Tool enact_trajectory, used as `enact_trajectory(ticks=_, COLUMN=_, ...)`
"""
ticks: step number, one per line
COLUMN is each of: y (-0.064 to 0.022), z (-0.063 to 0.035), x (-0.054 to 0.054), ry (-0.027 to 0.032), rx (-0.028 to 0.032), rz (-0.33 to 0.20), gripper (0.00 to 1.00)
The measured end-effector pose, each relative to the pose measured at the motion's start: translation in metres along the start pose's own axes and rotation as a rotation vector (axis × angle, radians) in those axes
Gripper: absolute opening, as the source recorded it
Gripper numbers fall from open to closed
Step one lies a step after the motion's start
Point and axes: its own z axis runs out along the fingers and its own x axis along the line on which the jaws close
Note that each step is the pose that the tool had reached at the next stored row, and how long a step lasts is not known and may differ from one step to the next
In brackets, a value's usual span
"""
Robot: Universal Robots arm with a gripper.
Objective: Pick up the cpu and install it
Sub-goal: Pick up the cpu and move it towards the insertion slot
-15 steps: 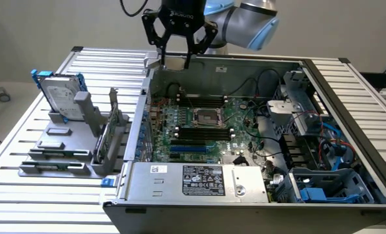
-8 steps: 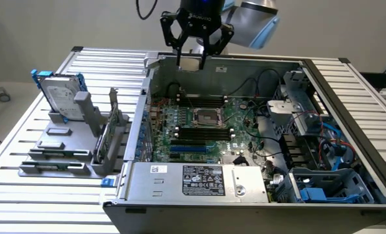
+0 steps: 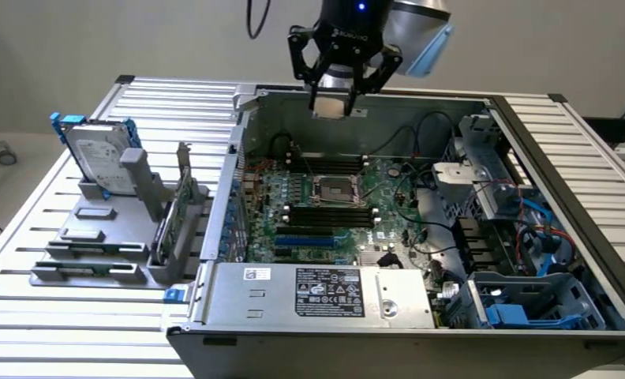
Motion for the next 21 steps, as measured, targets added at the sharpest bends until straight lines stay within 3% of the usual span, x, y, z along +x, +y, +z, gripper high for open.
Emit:
enact_trajectory(ticks=5, y=0.0048, z=0.0058, x=-0.012, ry=-0.0008, rx=0.0, rz=0.0, gripper=0.55)
enact_trajectory(ticks=7, y=0.0062, z=0.008, x=-0.014, ry=-0.0037, rx=0.0, rz=-0.002, gripper=0.55)
enact_trajectory(ticks=16, y=0.0104, z=0.0151, x=-0.017, ry=-0.0383, rx=0.0003, rz=-0.019, gripper=0.55)
enact_trajectory(ticks=21, y=0.0127, z=0.0225, x=-0.018, ry=-0.0489, rx=0.0007, rz=-0.03, gripper=0.55)
